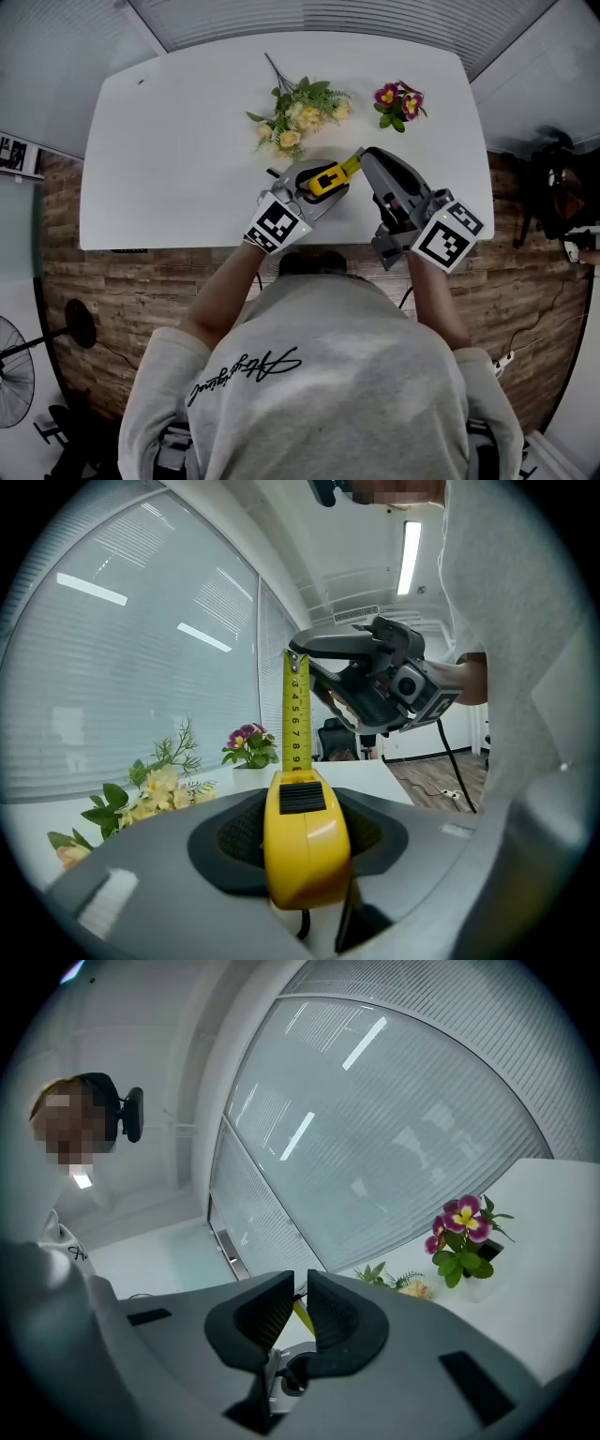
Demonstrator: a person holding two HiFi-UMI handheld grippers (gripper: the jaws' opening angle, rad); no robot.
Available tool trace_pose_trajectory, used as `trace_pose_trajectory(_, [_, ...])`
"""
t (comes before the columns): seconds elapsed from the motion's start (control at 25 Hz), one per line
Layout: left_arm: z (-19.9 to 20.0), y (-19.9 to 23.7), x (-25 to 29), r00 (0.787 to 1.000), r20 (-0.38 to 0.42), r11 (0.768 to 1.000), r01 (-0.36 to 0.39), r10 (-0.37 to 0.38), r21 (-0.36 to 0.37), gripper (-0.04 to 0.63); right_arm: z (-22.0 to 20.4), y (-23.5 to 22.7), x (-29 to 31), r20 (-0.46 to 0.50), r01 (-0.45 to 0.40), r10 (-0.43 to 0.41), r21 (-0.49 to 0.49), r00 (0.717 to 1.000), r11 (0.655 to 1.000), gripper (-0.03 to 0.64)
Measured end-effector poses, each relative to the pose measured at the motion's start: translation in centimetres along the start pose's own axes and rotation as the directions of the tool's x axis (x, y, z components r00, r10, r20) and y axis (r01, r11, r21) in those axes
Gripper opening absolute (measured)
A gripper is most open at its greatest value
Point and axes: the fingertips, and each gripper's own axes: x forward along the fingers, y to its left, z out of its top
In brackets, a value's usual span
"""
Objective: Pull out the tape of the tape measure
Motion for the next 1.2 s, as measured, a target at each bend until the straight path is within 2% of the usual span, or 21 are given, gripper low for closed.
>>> trace_pose_trajectory(0.48, [-0.2, 0.1, 0.0, 1.0, -0.005, 1.0, -0.003, 0.003, -0.012, 0.17, -3.1, -2.2, 0.6, -0.055, 0.027, -0.025, 0.048, 0.998, 0.998, 0.041])
trace_pose_trajectory(1.2, [-0.3, 0.1, -0.1, 1.0, -0.005, 1.0, -0.004, 0.004, -0.022, 0.17, -5.8, -4.2, 0.9, -0.086, 0.065, -0.058, 0.085, 0.995, 0.994, 0.04])
